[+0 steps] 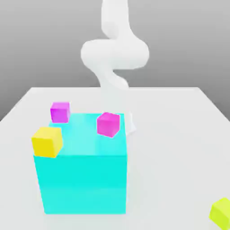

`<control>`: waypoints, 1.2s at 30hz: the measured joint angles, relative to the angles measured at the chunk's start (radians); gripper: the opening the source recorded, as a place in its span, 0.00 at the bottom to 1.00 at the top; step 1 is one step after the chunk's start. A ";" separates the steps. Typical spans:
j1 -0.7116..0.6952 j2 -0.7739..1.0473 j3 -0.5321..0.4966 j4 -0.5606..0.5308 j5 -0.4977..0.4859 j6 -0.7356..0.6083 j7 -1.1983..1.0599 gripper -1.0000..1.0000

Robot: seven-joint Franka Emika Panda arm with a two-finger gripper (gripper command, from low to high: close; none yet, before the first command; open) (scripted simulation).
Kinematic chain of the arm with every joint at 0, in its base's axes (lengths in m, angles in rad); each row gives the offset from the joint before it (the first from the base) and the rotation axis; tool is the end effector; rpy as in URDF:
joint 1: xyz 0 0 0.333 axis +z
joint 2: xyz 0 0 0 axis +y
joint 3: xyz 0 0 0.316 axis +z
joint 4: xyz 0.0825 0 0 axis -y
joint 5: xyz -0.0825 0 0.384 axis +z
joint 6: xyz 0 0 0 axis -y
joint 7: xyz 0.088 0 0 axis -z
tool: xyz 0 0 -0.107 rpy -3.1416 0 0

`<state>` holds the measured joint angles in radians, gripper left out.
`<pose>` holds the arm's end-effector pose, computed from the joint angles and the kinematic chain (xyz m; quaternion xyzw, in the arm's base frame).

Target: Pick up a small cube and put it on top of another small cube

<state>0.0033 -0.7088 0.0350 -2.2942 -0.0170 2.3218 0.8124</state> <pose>0.3789 0.0190 0.6831 -0.8651 0.3490 -0.3359 0.1302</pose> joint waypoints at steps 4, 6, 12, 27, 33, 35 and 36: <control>0.004 0.150 0.060 0.009 -0.030 0.037 0.022 0.50; 0.008 0.222 0.089 0.014 -0.046 0.055 0.035 0.50; 0.023 0.440 0.172 0.027 -0.104 0.108 0.078 0.50; 0.167 0.980 0.270 0.060 -0.233 0.241 0.173 0.50; 0.236 1.192 0.257 0.086 -0.277 0.338 0.207 0.50; 0.263 1.258 0.225 0.101 -0.307 0.387 0.228 0.00; 0.263 1.258 0.225 0.101 -0.307 0.387 0.228 0.00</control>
<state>0.2667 0.5492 0.2596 -2.1933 -0.3244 2.7085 1.0405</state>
